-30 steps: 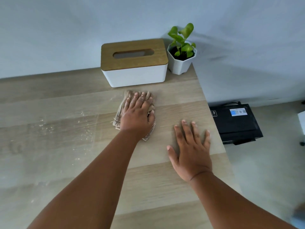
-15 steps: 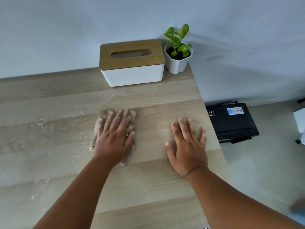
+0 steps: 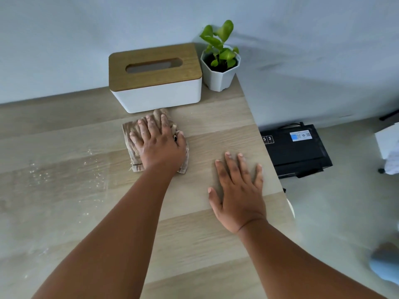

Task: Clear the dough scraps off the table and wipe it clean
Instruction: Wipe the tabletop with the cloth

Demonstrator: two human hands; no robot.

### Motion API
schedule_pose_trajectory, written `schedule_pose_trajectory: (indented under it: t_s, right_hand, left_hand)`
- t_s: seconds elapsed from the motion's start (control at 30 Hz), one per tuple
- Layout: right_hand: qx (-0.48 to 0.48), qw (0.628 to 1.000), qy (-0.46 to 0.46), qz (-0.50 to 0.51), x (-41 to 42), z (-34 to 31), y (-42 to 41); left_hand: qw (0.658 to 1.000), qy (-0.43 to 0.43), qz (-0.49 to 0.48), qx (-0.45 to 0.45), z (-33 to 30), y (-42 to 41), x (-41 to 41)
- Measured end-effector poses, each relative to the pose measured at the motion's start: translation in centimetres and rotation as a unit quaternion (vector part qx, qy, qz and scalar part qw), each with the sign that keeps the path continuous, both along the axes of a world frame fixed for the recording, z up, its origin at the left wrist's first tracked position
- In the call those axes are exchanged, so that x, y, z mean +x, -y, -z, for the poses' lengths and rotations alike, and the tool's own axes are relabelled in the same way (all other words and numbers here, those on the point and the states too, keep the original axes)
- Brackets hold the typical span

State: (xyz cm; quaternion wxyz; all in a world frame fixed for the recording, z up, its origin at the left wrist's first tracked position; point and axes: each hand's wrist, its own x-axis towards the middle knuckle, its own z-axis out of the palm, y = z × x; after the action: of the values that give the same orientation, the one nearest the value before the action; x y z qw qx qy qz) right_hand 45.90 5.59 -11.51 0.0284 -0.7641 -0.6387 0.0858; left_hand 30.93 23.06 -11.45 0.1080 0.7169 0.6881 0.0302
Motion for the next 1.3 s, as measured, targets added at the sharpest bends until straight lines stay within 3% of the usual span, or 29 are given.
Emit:
schedule_pose_trajectory:
  t_s: [0.2,0.4,0.63,0.83,0.93,1.1,1.3]
  right_hand:
    - [-0.003,1.0,-0.007,0.003,0.0,-0.2,-0.1]
    - [0.003,1.0,-0.001,0.0,0.1,0.0,0.0]
    - [0.008,1.0,-0.003,0.0,0.0,-0.3,0.0]
    - [0.006,1.0,-0.001,0.0,0.1,-0.1,0.0]
    - [0.005,1.0,-0.002,0.0,0.2,0.0,0.0]
    - [0.005,1.0,0.002,0.0,0.2,0.1,0.1]
    - [0.002,1.0,0.008,0.0,0.2,0.2,0.1]
  left_hand:
    - [0.991,0.017,0.133,0.021,0.1,1.2,1.0]
    - [0.962,0.03,0.268,0.05,-0.3,5.3,-3.4]
    - [0.993,0.004,0.114,0.018,0.0,8.4,-7.9]
    - [0.999,-0.008,-0.047,-0.027,-0.6,3.2,-2.0]
    - [0.998,-0.013,-0.058,-0.035,-0.7,1.3,1.4]
    - [0.999,-0.008,0.02,-0.031,-0.4,0.7,5.2]
    - [0.977,0.0,0.214,-0.01,-0.5,1.5,4.0]
